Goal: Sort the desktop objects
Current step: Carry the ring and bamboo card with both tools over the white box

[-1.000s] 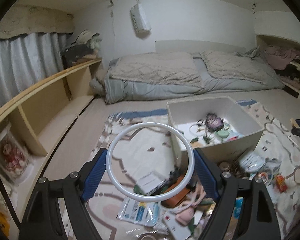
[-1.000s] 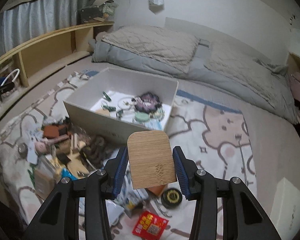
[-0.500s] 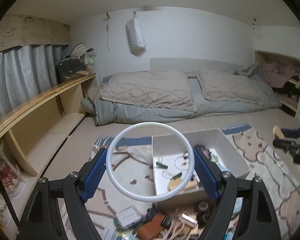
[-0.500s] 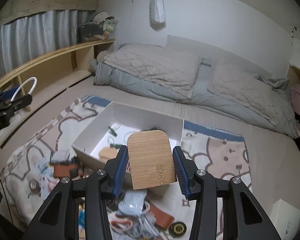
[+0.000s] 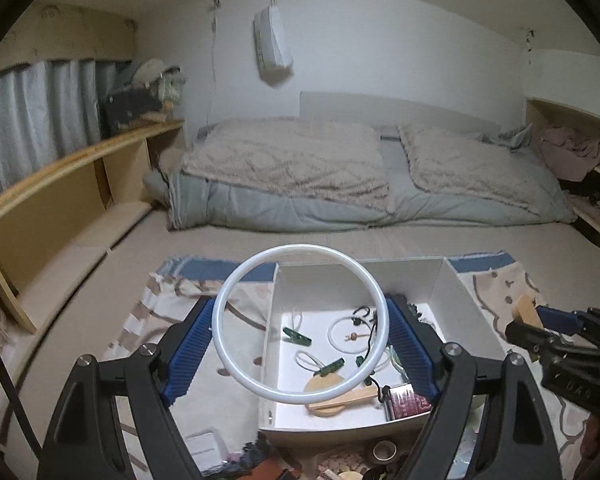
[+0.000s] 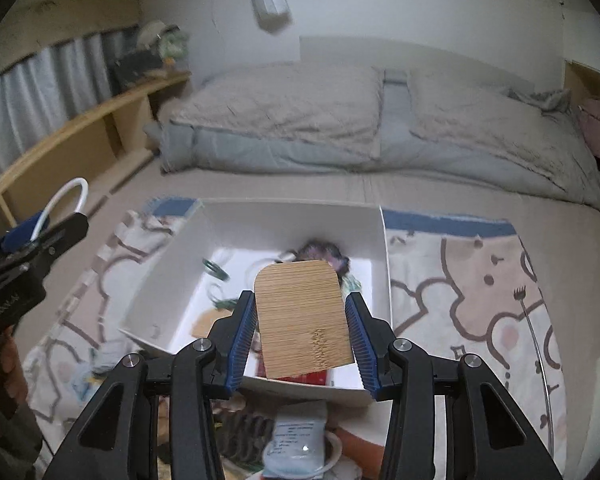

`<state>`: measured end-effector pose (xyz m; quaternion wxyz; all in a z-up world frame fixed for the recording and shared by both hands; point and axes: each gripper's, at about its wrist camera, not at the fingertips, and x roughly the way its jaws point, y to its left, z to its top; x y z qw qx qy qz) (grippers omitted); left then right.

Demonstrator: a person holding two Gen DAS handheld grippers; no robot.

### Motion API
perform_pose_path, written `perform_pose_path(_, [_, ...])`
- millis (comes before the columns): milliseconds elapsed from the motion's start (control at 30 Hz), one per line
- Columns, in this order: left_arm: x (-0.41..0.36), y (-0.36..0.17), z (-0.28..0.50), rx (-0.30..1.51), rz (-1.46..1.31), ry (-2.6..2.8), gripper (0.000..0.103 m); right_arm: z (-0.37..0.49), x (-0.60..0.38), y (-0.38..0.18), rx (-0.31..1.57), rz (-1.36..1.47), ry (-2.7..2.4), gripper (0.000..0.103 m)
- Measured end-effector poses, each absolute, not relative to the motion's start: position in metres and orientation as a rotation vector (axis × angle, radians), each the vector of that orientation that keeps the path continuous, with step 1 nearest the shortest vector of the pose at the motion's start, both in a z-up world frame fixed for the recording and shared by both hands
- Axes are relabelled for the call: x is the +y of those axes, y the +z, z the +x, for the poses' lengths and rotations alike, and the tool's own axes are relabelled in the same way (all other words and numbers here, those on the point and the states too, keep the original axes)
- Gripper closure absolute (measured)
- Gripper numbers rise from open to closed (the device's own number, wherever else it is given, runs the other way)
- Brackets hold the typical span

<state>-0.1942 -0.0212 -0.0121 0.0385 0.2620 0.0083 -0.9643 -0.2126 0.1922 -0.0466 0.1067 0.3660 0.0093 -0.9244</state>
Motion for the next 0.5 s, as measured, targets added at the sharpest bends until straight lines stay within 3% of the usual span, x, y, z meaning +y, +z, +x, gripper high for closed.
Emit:
perform_pose_path(300, [-0.003,-0.052,-0.243,-0.014,0.938,-2.944,0.018,-0.255,0.198,-0.098,0.002,1.269,-2.699,0.057])
perform_pose_path(500, [-0.004,-0.067,-0.278,0.138,1.055,-2.922,0.019,-0.272,0.203,-0.113,-0.023,1.322,-2.691,0.057])
